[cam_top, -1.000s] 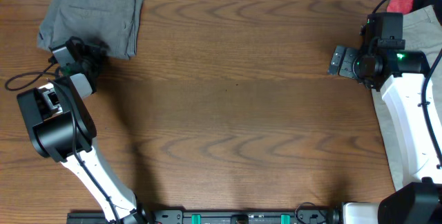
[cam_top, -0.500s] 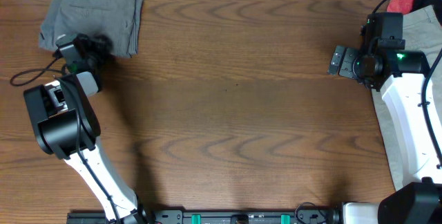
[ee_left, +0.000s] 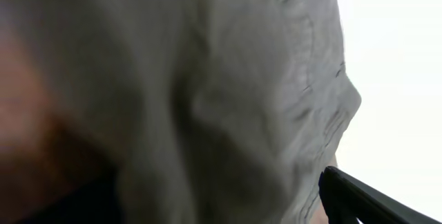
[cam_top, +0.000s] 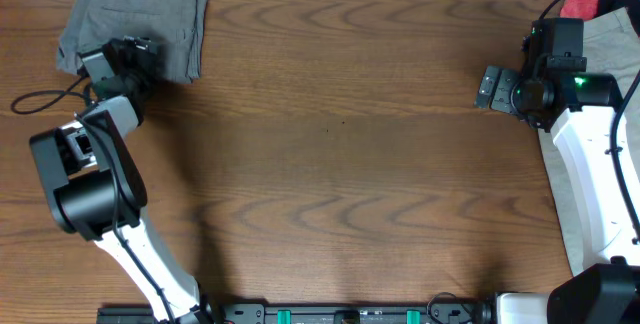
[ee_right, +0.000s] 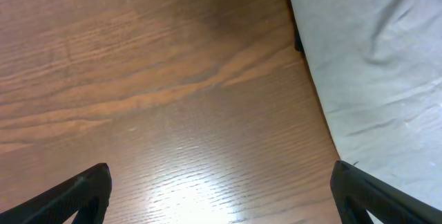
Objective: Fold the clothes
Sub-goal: 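Set the shorts down, open the left gripper and lift away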
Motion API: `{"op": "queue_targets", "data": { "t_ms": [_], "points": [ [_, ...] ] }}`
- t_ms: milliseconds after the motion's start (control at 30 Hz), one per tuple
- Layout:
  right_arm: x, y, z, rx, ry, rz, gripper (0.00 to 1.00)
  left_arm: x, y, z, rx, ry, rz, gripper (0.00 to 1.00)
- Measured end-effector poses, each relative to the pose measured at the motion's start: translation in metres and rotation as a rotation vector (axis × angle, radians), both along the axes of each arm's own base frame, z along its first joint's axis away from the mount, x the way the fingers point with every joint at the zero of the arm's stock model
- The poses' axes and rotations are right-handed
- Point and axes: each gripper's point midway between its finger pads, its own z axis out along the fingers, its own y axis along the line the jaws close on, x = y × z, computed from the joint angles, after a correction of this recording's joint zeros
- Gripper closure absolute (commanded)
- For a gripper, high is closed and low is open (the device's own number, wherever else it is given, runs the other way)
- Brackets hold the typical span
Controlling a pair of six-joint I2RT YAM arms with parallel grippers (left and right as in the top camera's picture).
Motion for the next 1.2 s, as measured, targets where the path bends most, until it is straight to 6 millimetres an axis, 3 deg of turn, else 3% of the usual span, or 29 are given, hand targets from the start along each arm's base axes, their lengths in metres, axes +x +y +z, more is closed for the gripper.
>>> {"op": "queue_targets", "data": {
  "t_ms": [167, 367, 467, 767, 933, 1200],
  "points": [
    [0.0, 0.0, 0.0, 0.0, 0.0, 0.0, 0.01, -0.031, 0.008, 0.008, 0.013, 0.126, 0.054, 0.1],
    [0.0, 0.0, 0.0, 0.0, 0.0, 0.0, 0.01, -0.055, 0.021, 0.079, 0.157, 0.123, 0.088, 0.09],
    [0.0, 0.0, 0.0, 0.0, 0.0, 0.0, 0.01, -0.073, 0.017, 0.103, 0.18, 0.148, 0.087, 0.09],
    [0.0, 0.0, 0.0, 0.0, 0.0, 0.0, 0.01, -0.148, -0.02, 0.14, 0.136, 0.293, 0.01, 0.09],
    [0.0, 0.0, 0.0, 0.0, 0.0, 0.0, 0.01, -0.209, -0.052, 0.163, 0.112, 0.38, -0.064, 0.09],
    [0.0, 0.0, 0.0, 0.0, 0.0, 0.0, 0.01, -0.282, -0.092, 0.185, 0.204, 0.421, -0.231, 0.09]
  ]
}}
